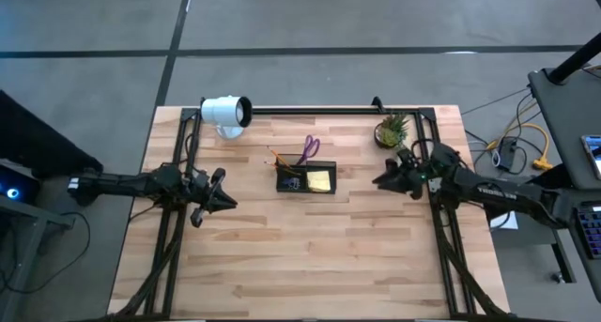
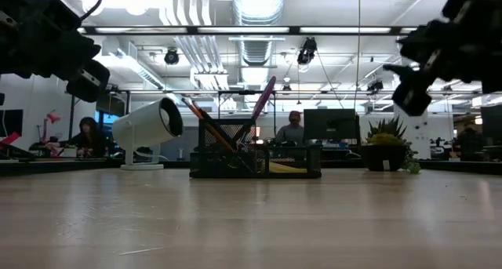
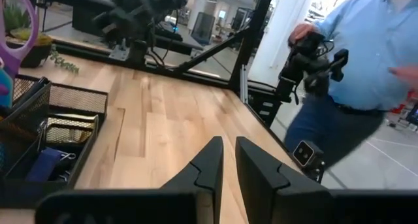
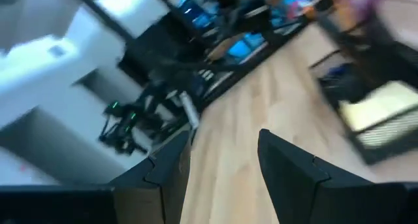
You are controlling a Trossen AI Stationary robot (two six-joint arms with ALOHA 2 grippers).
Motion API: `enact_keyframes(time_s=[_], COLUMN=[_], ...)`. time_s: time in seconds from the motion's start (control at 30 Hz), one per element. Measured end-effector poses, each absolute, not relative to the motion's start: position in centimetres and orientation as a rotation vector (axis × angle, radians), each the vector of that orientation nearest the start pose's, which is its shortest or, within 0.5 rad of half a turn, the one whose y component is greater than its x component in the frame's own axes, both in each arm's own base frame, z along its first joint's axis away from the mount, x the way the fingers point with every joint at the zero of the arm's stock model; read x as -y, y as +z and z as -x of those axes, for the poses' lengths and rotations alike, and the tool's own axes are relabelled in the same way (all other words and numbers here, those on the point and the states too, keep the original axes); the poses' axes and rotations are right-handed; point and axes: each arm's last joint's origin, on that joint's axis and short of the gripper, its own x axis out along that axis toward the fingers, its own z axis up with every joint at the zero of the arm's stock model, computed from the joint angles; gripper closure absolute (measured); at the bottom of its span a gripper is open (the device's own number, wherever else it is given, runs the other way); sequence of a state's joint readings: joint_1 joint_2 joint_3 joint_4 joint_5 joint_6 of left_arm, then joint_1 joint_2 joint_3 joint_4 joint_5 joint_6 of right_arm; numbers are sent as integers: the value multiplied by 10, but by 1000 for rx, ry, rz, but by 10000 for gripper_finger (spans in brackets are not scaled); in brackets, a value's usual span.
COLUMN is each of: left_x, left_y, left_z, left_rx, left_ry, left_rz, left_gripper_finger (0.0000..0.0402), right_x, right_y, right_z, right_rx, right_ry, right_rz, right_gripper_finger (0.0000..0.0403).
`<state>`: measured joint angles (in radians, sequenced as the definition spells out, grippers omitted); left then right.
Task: Pick and place office supplies into organizer
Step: Return to Home Position
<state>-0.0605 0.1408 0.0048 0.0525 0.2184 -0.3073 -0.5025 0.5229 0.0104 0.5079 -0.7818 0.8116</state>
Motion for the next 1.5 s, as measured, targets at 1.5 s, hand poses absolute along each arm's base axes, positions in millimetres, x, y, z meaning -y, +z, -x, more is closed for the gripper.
enact_keyframes(time_s=[1.5], left_x=[13], left_y=[156], left_z=[-107], left_rx=[-156], left_ry=[-260], left_rz=[314], left_gripper_finger=[375], right_x=[-24], right_y=[168], right_z=[-94], right_rx=[-2], right_ry=[227], right_rz=[-212], right_gripper_finger=[236])
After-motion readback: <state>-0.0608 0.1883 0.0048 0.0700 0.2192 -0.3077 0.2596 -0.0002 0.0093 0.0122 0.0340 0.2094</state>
